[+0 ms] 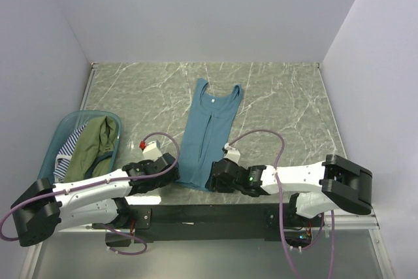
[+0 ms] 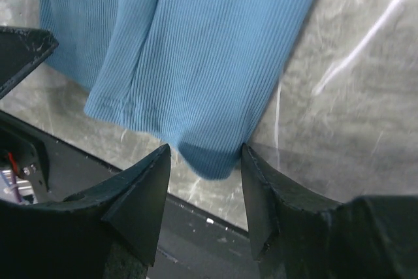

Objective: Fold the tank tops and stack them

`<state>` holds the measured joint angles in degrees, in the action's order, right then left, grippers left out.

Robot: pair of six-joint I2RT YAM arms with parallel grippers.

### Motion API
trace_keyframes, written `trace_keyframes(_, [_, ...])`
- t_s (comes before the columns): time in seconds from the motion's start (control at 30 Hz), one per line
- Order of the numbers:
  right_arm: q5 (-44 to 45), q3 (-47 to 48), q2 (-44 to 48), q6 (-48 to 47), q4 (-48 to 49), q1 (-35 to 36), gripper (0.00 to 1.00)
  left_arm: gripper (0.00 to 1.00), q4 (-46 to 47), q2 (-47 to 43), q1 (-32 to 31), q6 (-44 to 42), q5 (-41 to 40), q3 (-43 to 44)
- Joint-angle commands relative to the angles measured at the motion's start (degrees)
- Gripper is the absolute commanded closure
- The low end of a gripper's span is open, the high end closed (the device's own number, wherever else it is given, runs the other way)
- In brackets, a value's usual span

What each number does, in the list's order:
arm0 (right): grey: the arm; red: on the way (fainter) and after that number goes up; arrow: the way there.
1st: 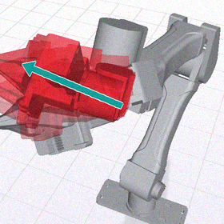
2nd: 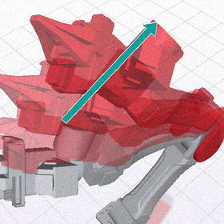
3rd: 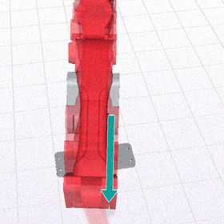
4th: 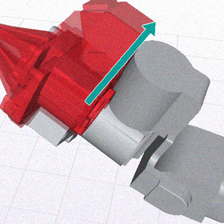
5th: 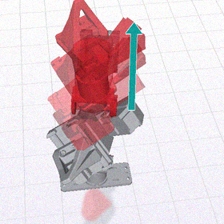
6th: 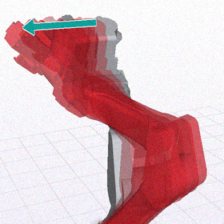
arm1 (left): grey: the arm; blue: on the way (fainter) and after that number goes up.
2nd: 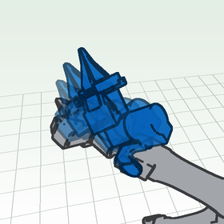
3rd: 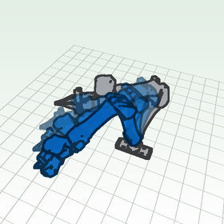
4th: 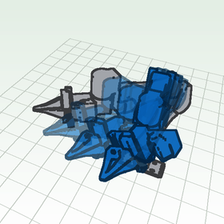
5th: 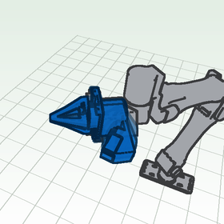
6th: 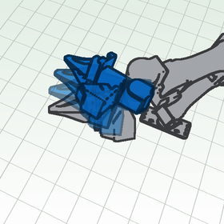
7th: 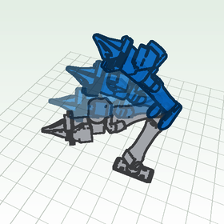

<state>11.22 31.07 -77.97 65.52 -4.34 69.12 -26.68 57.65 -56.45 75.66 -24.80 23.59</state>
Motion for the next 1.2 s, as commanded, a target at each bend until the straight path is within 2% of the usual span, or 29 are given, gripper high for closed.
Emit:
trace_keyframes(0.0, [2.05,-2.41,1.68,3.39,-5.23,1.45,0.44,0.43,0.92,0.80,0.11,-0.86,1.42,-1.09])
trace_keyframes(0.2, [1.87,-2.77,0.55,5.41,-6.99,2.24,0.45,0.49,0.66,2.12,0.11,-1.39,1.95,-1.27])
trace_keyframes(0.3, [2.31,-2.07,-0.94,6.03,-6.83,2.77,0.46,0.55,1.19,1.33,0.11,-1.48,2.30,-2.06])
trace_keyframes(0.4, [2.49,-0.84,-2.88,6.29,-7.09,3.12,0.51,0.63,1.98,1.06,0.11,-1.92,2.91,-2.50])
trace_keyframes(0.5, [2.49,0.30,-5.43,6.12,-8.23,3.91,0.58,0.72,2.85,1.50,0.11,-2.62,3.61,-2.50])
trace_keyframes(0.57, [2.66,1.01,-6.40,5.76,-9.37,4.18,0.75,0.78,3.38,1.68,0.11,-3.41,4.23,-2.41])
trace_keyframes(0.6, [3.27,1.18,-6.75,5.68,-10.94,4.27,0.80,0.80,3.99,1.94,0.19,-3.76,4.58,-2.24])
trace_keyframes(0.7, [5.03,0.75,-4.74,5.15,-14.98,4.35,0.87,0.92,4.96,1.51,0.11,-4.99,7.03,-2.06])
trace_keyframes(0.73, [5.30,0.31,-3.77,4.97,-15.95,4.27,0.88,1.00,5.05,1.07,-0.15,-4.99,7.56,-2.15])
trace_keyframes(0.83, [5.74,-1.18,1.41,4.01,-19.91,4.62,0.93,0.99,3.92,-1.74,-2.08,-3.33,8.19,-2.41])
trace_keyframes(0.97, [6.97,-0.49,6.86,5.32,-26.58,9.43,0.95,0.99,-0.38,-5.00,-8.83,0.97,6.17,-0.66])
trace_keyframes(1.07, [7.76,2.14,6.61,6.73,-29.83,12.25,0.95,0.99,-2.58,-5.71,-13.50,4.32,4.41,0.66])
trace_keyframes(1.17, [9.33,4.96,5.29,7.34,-32.39,13.76,0.95,0.99,-2.59,-5.18,-15.45,5.64,3.97,1.89])
